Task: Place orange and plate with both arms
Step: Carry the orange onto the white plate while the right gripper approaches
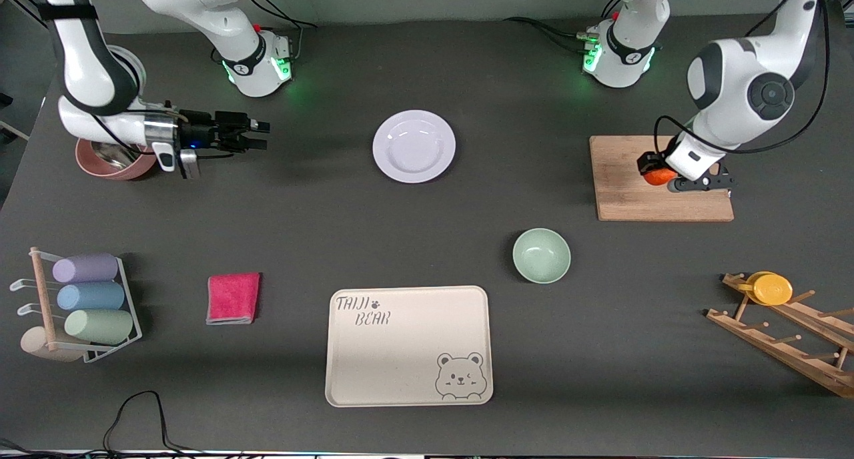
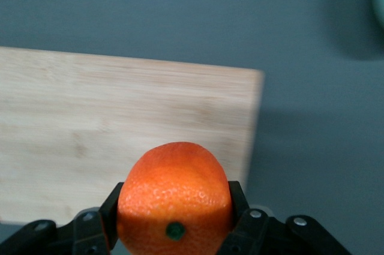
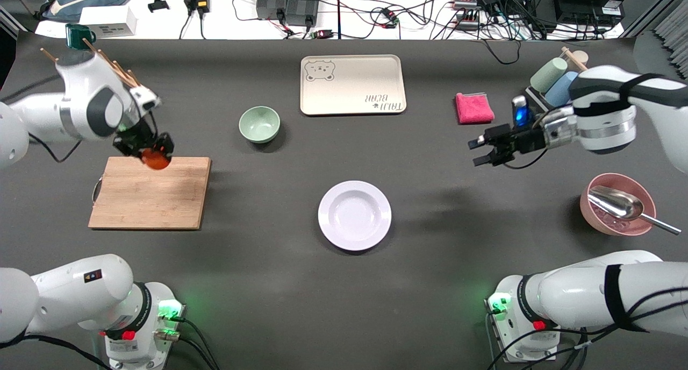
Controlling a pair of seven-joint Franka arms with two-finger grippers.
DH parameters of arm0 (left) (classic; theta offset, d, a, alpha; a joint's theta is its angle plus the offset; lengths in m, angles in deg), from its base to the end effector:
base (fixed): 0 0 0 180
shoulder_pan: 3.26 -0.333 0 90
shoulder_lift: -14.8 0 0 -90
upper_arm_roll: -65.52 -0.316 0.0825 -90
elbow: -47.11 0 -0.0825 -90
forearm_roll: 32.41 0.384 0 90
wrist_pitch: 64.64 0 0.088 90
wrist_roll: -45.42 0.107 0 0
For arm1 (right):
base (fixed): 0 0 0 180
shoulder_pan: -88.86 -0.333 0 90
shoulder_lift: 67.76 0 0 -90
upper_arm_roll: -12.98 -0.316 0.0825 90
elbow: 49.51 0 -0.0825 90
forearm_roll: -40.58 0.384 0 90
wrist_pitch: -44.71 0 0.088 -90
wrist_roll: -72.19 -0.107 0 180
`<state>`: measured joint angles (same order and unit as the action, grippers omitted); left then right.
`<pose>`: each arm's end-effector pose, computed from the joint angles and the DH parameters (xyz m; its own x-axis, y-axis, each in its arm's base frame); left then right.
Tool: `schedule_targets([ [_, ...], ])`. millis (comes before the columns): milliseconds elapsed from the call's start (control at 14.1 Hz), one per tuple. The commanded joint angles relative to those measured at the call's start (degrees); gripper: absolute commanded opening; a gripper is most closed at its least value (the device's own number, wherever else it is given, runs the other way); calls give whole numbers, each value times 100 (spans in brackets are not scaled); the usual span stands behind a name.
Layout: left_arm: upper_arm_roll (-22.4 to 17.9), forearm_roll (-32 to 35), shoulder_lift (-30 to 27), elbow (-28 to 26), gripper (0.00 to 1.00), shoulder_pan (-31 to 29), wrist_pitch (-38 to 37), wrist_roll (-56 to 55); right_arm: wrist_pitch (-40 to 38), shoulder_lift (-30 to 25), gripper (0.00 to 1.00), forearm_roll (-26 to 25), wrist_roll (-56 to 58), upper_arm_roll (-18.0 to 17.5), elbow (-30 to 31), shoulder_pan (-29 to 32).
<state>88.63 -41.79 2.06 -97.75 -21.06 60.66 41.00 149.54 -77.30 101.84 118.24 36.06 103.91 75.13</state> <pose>0.4241 -0.0421 0.3388 0.9858 0.1002 -0.1351 0.1042 -0.9943 0.0228 0.3634 0.0173 0.2830 0.9919 0.0429 -0.1196 -0.0898 -0.4290 -0.8988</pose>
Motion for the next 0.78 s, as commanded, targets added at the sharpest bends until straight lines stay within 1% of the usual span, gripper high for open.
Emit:
schedule_targets([
  [0,18,-450,-526,133,18,942,-594,-1092,-24,846,100,674,1113,39,21,-42],
  [142,18,-565,-571,168,18,1846,-552,-2207,-85,1409,100,965,1720,30,22,-42],
  [285,44,-618,-510,360,18,2629,-507,-3236,-392,2111,100,1500,2475,30,13,-59],
  [356,166,-809,-457,492,18,3007,-403,-3789,-454,2402,100,1729,2757,21,4,-129],
  [427,428,-942,-378,554,18,3202,-228,-4221,-446,2492,100,1853,2803,21,-5,-225],
  [569,1209,-987,-107,703,18,3240,290,-5135,-429,2563,100,2082,2804,21,-5,-410],
  [640,1587,-978,139,817,18,3240,571,-5557,-428,2615,100,2170,2804,21,-13,-472],
  [711,1870,-952,437,975,18,3248,783,-5883,-411,2650,100,2240,2804,21,-14,-516],
])
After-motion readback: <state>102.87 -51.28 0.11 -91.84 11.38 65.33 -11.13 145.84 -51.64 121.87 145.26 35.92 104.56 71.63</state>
